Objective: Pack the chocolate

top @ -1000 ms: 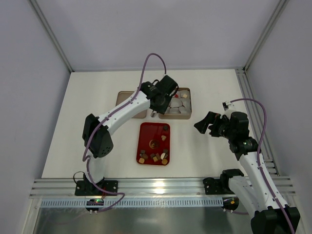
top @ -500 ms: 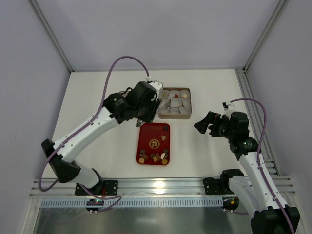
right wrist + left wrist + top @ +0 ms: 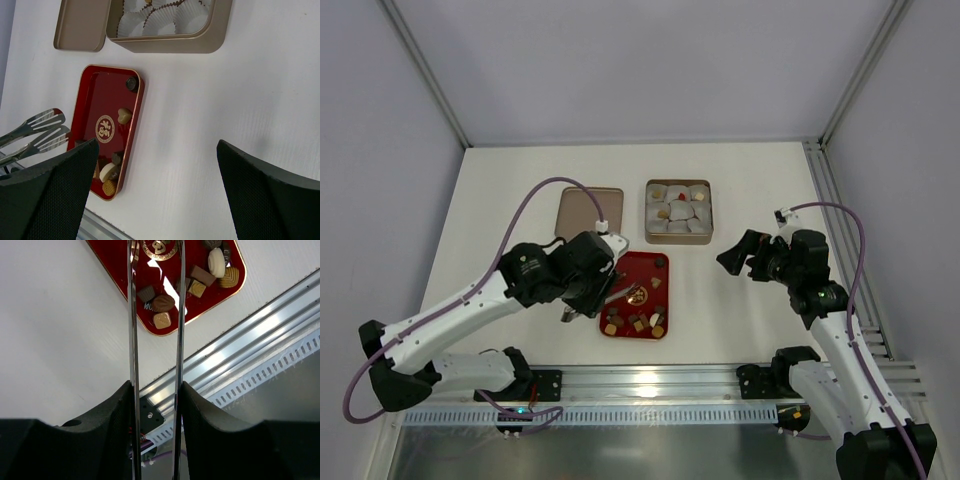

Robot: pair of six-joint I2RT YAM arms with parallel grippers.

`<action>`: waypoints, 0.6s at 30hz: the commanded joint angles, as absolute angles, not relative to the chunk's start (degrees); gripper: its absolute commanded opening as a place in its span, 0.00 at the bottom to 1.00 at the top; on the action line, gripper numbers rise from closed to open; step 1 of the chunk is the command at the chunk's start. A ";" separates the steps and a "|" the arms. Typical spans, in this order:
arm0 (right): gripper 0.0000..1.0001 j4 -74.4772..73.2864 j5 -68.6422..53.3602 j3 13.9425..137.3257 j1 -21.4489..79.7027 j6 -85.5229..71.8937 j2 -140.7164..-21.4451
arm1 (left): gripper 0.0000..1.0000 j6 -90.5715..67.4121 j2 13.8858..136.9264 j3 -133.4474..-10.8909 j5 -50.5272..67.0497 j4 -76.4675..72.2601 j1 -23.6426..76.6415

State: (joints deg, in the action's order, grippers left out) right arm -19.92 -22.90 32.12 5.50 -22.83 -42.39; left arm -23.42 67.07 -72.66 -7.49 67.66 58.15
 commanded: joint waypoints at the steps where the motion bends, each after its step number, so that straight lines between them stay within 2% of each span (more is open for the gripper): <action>1: 1.00 -17.93 -22.76 32.34 5.98 -22.76 -41.75 | 0.41 -24.70 64.43 -70.85 -5.46 68.82 58.88; 18: 1.00 -19.07 -21.88 32.34 6.24 -22.59 -41.22 | 0.41 -25.31 68.46 -70.31 -3.16 64.52 67.50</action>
